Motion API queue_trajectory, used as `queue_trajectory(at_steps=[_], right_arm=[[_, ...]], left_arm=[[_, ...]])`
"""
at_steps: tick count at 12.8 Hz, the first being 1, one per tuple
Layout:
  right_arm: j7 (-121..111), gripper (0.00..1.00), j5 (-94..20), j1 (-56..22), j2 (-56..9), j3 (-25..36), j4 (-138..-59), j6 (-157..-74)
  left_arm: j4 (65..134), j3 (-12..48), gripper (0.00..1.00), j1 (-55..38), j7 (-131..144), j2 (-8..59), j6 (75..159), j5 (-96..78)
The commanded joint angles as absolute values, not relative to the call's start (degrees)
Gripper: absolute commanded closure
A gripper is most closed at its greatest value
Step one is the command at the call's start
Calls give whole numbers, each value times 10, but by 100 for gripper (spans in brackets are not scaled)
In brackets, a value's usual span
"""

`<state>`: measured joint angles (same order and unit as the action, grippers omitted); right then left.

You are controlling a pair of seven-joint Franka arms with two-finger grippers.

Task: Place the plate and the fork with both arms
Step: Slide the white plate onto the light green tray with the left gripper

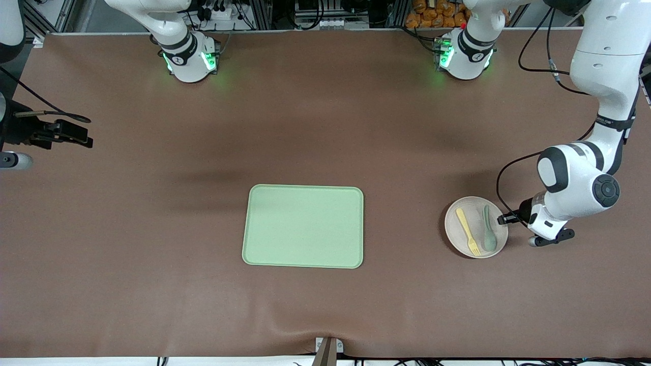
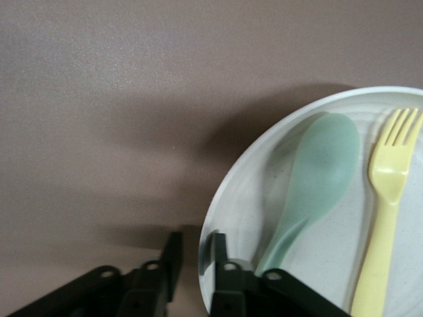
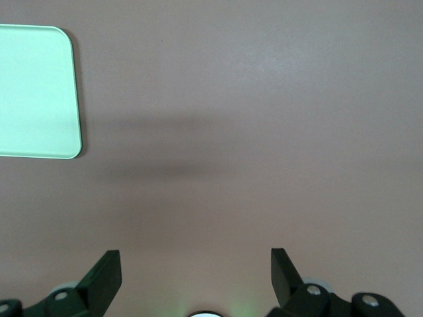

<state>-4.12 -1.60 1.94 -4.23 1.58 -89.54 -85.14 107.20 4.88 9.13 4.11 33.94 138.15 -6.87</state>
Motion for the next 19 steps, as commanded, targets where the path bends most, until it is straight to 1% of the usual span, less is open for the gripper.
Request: queue_trajectory(at_steps=[1,3,6,10,13,15,17,19], right_arm=[[-36,0,-15,19,-40,14,-896,-849],[-36,0,-15,19,-40,14,-897,-849],[-36,0,-15,20,-41,14,-897,-849],[-36,0,-15,20,-41,14,-897,-849],[-36,0,-15,20,-42,14,-897,-849],[-36,0,-15,20,-41,14,-898,-849],[-36,0,-15,19,-41,14,-899,-849],[-36,0,-15,19,-41,14,-899,-849]], left_arm=[[1061,51,100,92,32,349,1388,-105],[1061,55,100,92,31,348,1388,-119],[1062,83,100,95,28,343,1387,-148],[1058,144,100,95,27,326,1383,-159],[1048,174,100,95,28,316,1383,-173],[1042,205,100,92,34,316,1383,-174],[1028,232,100,77,44,319,1383,-174],[1001,239,100,37,62,335,1383,-171]])
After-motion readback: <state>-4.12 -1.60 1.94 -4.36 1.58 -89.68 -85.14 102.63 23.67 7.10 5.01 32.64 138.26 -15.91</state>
